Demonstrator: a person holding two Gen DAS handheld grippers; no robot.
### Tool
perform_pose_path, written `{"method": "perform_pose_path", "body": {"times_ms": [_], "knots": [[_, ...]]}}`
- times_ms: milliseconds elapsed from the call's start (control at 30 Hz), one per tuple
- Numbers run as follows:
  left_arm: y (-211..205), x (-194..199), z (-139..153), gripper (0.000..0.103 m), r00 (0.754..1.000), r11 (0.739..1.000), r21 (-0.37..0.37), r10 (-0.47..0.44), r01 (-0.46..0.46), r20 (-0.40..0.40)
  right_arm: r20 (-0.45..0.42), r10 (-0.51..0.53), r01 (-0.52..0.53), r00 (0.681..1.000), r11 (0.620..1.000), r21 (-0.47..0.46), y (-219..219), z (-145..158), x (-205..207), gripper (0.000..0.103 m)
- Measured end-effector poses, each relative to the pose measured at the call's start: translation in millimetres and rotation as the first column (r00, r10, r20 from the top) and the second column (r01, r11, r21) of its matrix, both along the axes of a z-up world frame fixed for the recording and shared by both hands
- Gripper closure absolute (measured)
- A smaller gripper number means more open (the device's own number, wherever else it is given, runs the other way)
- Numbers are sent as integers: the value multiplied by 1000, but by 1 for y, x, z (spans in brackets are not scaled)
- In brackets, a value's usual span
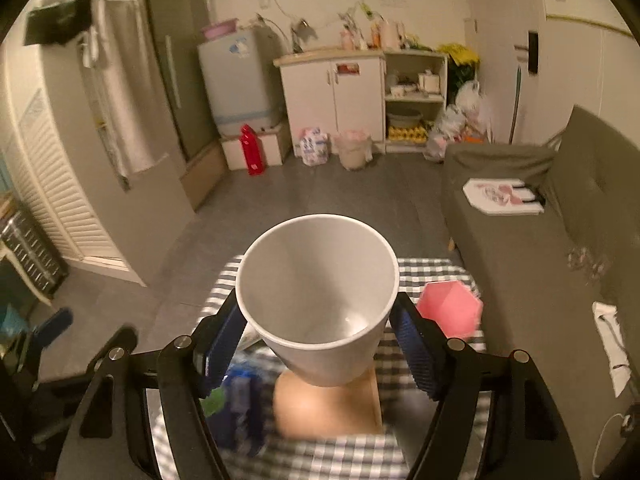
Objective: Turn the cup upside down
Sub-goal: 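Lift the white cup with the right gripper and turn it over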
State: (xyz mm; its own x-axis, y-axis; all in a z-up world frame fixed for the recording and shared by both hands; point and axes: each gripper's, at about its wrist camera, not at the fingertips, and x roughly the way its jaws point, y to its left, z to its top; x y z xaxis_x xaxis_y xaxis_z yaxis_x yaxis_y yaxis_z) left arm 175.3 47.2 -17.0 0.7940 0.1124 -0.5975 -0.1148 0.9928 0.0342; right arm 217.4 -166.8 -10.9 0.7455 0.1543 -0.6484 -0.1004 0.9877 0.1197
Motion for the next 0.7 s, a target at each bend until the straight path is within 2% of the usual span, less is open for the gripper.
{"method": "perform_pose_path", "body": {"times_ms": [133,300,400,500,700], "knots": [[1,-44,36,0,997,1000,-7,-15,15,78,40,27,-26,999,1000,-16,2,42,-60,31],[0,-97,52,0,994,999,18,-29,27,106,52,54,-52,997,998,-39,7,63,-135,31],[2,-124,46,0,995,1000,7,-28,27,93,27,76,-74,997,996,-53,12,54,-172,31],[3,-147,31,0,997,1000,-6,-30,30,69,-33,100,-102,994,994,-50,15,33,-202,31],[-1,-176,-15,0,999,999,-7,-39,39,-10,-205,144,-151,968,988,-19,23,-28,-239,31]]}}
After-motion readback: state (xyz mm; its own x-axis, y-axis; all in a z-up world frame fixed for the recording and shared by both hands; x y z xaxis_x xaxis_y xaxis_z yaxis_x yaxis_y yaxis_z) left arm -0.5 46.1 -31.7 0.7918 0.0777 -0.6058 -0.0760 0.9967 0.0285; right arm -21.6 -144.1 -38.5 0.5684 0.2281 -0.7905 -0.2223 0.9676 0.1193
